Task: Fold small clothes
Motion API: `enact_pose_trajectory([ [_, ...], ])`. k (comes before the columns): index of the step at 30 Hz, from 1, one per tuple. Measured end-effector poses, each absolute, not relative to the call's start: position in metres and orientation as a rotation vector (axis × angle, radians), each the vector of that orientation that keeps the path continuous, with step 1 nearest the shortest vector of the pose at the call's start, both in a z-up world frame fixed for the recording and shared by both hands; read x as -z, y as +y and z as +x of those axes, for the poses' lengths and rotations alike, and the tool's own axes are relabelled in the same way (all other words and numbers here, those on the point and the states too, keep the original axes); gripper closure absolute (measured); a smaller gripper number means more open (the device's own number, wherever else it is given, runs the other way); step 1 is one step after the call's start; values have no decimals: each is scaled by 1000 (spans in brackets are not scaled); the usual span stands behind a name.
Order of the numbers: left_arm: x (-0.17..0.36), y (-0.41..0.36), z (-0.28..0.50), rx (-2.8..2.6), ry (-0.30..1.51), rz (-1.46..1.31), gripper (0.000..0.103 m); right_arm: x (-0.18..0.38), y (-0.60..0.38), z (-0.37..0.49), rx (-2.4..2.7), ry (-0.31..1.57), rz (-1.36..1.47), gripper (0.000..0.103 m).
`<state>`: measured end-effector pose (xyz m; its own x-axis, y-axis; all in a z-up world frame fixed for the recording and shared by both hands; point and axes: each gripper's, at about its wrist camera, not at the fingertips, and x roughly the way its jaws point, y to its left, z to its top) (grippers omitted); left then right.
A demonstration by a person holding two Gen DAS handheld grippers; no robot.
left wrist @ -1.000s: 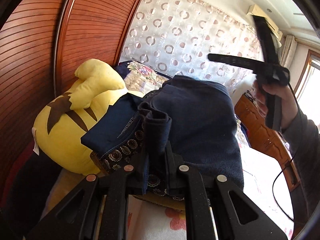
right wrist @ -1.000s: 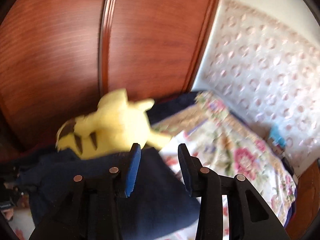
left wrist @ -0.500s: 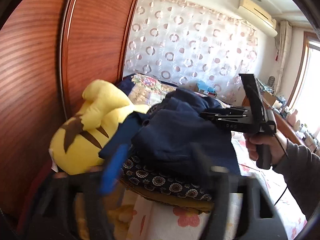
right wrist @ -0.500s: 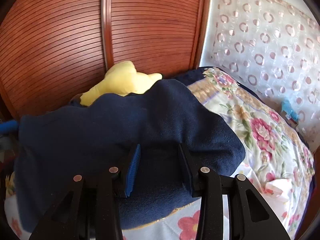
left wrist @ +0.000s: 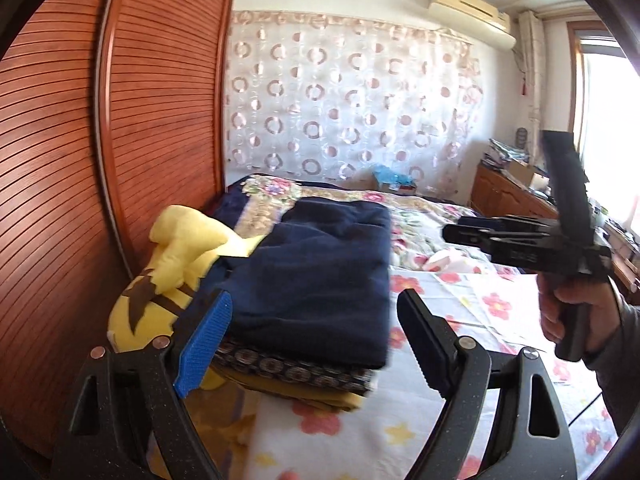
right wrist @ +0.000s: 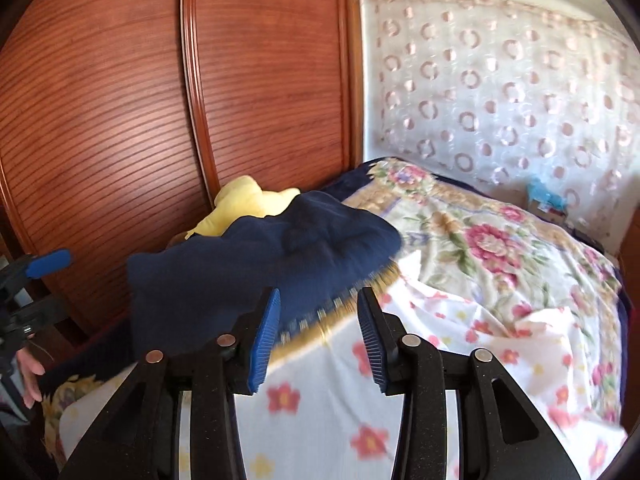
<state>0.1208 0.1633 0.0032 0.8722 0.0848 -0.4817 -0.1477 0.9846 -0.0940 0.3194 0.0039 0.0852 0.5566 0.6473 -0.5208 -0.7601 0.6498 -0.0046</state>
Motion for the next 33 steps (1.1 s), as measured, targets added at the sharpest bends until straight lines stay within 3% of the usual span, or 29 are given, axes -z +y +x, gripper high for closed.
enact_pose_trajectory([
  [10,0,92,114,10,521,-84,18,-75,-75,225,-709,469,-162,30],
  [23,-32,22,84,67,470,-38,18,-90,-137,113,-438,370,-28,29],
  [33,-55,-5,66,80,424,-14,18,-78,-125,70,-354,294,7,29],
])
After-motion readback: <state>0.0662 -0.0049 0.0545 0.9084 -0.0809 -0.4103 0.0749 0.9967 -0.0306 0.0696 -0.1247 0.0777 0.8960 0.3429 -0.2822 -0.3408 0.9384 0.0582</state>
